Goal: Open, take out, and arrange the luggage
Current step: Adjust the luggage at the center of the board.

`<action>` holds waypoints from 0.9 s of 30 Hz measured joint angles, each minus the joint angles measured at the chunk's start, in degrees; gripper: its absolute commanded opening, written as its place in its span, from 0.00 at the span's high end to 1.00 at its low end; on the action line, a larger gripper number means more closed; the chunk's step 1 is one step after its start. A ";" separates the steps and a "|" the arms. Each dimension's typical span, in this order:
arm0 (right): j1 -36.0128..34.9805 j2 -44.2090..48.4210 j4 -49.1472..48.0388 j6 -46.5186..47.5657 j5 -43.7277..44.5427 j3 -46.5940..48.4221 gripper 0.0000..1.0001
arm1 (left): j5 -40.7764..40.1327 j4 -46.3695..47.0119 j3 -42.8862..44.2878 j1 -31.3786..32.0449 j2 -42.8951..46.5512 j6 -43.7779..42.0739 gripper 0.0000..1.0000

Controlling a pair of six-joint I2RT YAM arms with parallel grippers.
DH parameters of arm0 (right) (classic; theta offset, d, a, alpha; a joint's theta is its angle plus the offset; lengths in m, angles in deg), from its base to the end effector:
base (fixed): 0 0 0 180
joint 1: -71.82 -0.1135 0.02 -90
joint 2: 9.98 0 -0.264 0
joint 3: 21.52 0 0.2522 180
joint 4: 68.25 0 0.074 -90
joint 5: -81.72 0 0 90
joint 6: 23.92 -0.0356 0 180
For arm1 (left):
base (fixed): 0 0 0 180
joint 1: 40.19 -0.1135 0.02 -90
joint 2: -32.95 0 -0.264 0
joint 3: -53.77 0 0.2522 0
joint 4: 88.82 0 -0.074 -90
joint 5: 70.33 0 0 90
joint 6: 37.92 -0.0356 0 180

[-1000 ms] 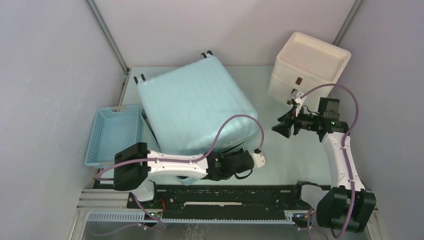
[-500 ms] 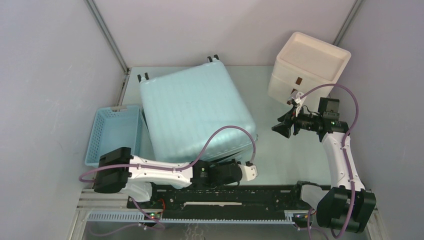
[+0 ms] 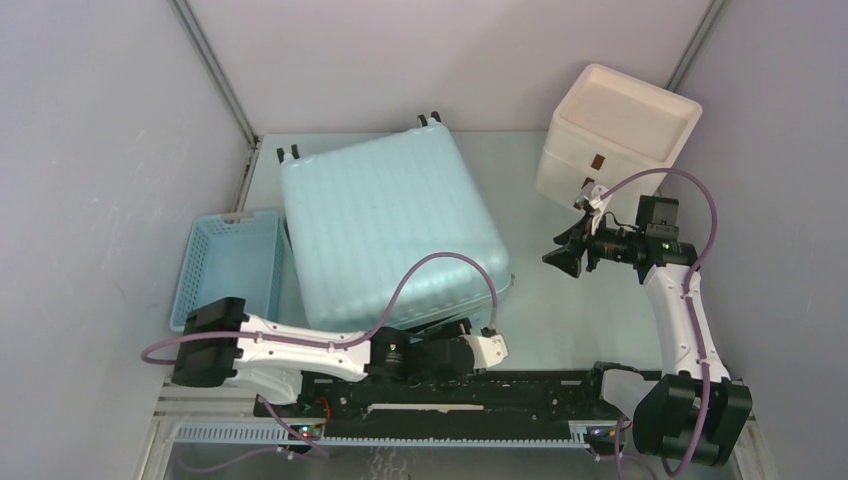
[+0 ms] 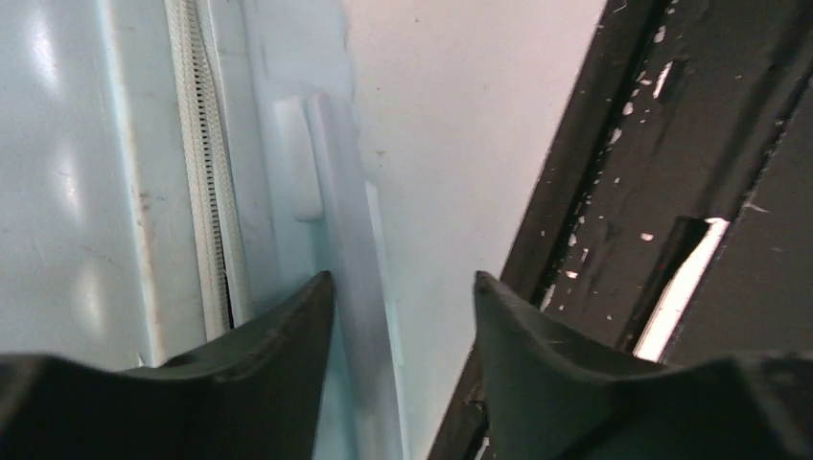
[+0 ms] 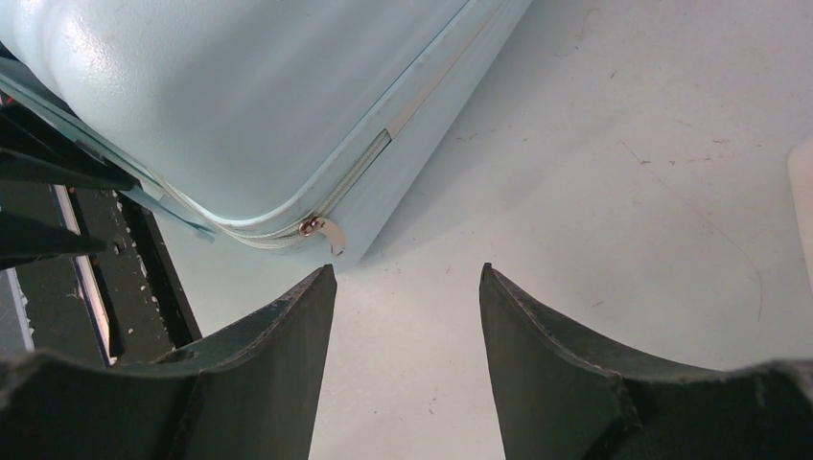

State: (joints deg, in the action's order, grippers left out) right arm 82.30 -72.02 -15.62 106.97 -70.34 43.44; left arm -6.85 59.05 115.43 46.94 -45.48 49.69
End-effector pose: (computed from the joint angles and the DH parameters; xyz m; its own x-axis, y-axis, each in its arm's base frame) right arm 0.2090 -0.0067 0.2904 -0.2551 -0.2647 -0.9300 -0.8512 0.5177 0.0861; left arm 0.0298 -0.2770 0.2196 -0.0010 0.7661 -0.6428 0.8798 0.3063 0.3636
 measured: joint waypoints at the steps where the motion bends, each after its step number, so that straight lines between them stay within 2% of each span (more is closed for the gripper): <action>1: 0.00 0.00 0.00 0.17 -0.02 0.00 0.34 | 0.20 -0.09 0.00 0.46 0.35 1.03 0.34; 6: 0.00 0.00 0.09 0.59 -0.22 0.00 0.34 | 0.26 0.39 0.00 1.27 3.65 3.54 0.27; 14: 0.00 0.00 0.15 1.09 -0.61 0.00 0.34 | 0.24 3.45 0.00 1.27 14.29 5.18 0.02; 19: 0.00 0.00 0.46 1.22 -0.66 0.00 0.34 | 0.20 6.82 -0.59 0.50 25.59 6.82 0.00; 22: 0.00 0.00 0.74 1.25 -0.87 0.00 0.34 | 1.05 7.58 -1.11 -2.89 32.46 8.13 0.00; 27: 0.00 0.00 0.85 1.33 -1.03 0.00 0.34 | 2.60 7.98 -2.38 -14.62 45.48 11.23 0.00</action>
State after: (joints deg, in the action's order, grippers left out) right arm 82.30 -72.02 -14.77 108.30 -71.37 43.44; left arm -4.25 67.03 113.05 32.32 0.00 60.93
